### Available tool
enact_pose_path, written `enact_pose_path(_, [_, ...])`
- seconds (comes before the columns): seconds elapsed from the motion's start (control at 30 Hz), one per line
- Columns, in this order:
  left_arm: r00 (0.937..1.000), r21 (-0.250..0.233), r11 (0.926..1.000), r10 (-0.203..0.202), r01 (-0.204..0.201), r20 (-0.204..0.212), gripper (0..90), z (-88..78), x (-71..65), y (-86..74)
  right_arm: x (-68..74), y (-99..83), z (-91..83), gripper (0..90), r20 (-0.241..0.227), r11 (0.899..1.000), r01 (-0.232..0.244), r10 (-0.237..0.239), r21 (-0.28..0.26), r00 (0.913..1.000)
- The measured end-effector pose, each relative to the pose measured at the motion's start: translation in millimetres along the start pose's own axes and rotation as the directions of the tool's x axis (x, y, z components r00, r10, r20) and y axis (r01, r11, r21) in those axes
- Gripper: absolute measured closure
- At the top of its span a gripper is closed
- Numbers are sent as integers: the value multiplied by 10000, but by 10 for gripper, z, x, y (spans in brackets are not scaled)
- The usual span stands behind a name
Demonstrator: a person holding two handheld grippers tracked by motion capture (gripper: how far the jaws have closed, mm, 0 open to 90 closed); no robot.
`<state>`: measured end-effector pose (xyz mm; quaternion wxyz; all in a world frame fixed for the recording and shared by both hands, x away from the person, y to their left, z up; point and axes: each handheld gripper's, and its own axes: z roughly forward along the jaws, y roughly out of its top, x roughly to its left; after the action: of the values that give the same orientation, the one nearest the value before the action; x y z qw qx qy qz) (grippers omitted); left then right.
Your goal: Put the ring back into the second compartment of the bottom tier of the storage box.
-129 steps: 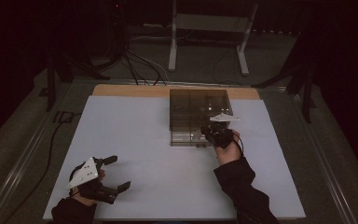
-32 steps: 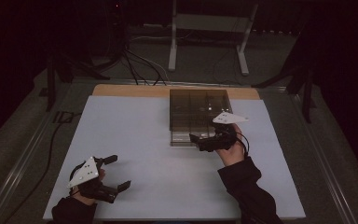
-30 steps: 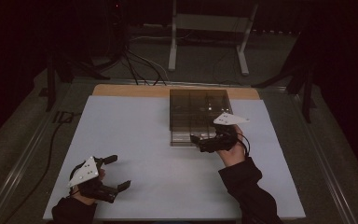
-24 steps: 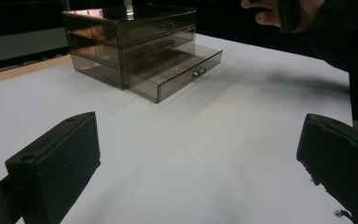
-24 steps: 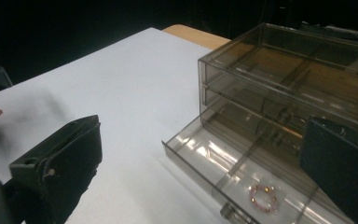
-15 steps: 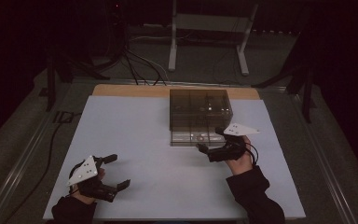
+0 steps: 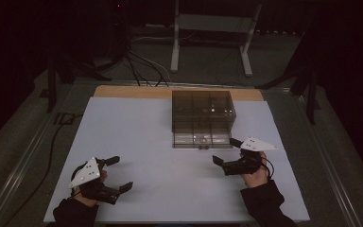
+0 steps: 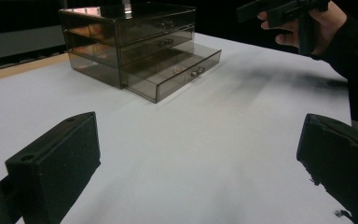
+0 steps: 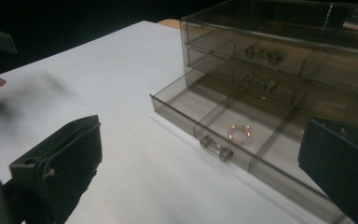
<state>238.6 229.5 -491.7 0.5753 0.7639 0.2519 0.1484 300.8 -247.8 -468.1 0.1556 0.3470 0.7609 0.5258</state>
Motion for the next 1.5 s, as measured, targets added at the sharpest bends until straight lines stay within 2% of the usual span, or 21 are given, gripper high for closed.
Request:
enact_pose_path(0.07, [10000, 4, 10000, 6, -6, -12, 5, 0, 1, 0, -24, -43, -49, 0, -69, 9999, -102, 102, -18, 9999])
enact_pose_path(0.3, [10000, 12, 10000, 3, -3, -25, 5, 0, 0, -1, -74, -186, -215, 0, 250, 9994, -348, 348, 4, 9991])
enact_pose_path(0.57, [10000, -2, 10000, 33, -33, -22, 5, -1, -6, -3, -76, -367, -432, 0, 933, 9992, -375, 363, 109, 9950])
enact_pose_path(0.7, [10000, 14, 10000, 72, -72, -20, 5, 0, -9, -1, -90, -439, -510, 0, 921, 9982, -595, 582, 114, 9941])
enact_pose_path(0.93, [10000, -7, 10000, 74, -74, -20, 4, -4, -13, 2, -114, -539, -603, 0, 1208, 9969, -766, 738, 183, 9899])
enact_pose_path(1.07, [10000, -2, 10000, 73, -73, -2, 5, -2, -17, 1, -107, -586, -654, 0, 1459, 9977, -612, 563, 294, 9877])
enact_pose_path(1.2, [10000, -43, 10000, 52, -52, -18, 5, -3, -9, -1, -129, -660, -710, 0, 1669, 9961, -732, 642, 488, 9839])
enact_pose_path(1.27, [10000, -67, 10000, 38, -38, -16, 5, -3, -8, 1, -143, -680, -741, 0, 1734, 9955, -869, 790, 381, 9817])
enact_pose_path(1.33, [10000, -42, 10000, 66, -66, 1, 5, 1, -12, 1, -147, -687, -749, 0, 1867, 9956, -863, 779, 369, 9793])
enact_pose_path(1.5, [10000, -22, 10000, 92, -92, -12, 5, 7, -17, 3, -165, -711, -681, 0, 1763, 9941, -848, 717, 675, 9817])
